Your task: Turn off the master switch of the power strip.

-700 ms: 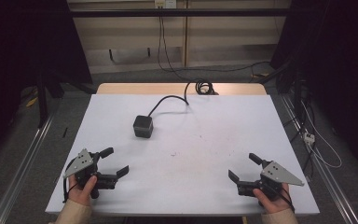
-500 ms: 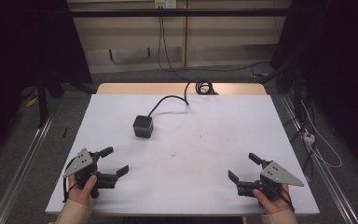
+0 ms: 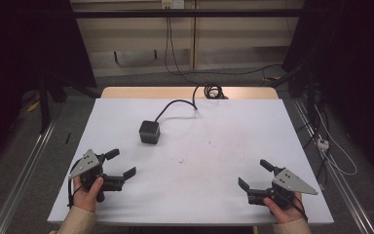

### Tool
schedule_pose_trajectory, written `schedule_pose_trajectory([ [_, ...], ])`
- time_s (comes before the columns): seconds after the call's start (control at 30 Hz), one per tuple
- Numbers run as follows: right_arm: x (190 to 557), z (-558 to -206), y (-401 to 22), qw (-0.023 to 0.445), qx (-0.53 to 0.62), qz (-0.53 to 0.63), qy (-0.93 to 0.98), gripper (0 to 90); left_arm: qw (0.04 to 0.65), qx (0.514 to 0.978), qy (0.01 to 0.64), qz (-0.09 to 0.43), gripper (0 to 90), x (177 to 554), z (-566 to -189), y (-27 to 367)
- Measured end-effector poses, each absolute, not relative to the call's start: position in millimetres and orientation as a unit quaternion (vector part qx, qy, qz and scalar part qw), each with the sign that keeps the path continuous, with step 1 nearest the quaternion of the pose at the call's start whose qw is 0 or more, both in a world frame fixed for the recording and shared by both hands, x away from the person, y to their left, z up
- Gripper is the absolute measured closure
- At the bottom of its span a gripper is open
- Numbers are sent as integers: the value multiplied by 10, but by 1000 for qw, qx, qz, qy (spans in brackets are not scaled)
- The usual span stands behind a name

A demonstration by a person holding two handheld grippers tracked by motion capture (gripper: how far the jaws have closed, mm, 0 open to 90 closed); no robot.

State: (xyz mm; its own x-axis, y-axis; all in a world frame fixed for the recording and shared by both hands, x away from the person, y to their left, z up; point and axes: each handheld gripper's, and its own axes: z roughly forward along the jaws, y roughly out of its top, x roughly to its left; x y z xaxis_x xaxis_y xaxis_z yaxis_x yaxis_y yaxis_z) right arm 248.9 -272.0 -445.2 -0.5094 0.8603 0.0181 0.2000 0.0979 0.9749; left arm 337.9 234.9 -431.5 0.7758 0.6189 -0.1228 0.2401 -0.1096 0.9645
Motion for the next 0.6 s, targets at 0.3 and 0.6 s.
schedule_pose_trajectory([
  [0.3,2489,-4450,-2721,303,391,545,677,26,586,735,308,146,34,3473,-4325,2299],
  [0.6,2481,-4443,-2734,303,393,547,674,28,586,735,309,144,33,3550,-4290,2270],
])
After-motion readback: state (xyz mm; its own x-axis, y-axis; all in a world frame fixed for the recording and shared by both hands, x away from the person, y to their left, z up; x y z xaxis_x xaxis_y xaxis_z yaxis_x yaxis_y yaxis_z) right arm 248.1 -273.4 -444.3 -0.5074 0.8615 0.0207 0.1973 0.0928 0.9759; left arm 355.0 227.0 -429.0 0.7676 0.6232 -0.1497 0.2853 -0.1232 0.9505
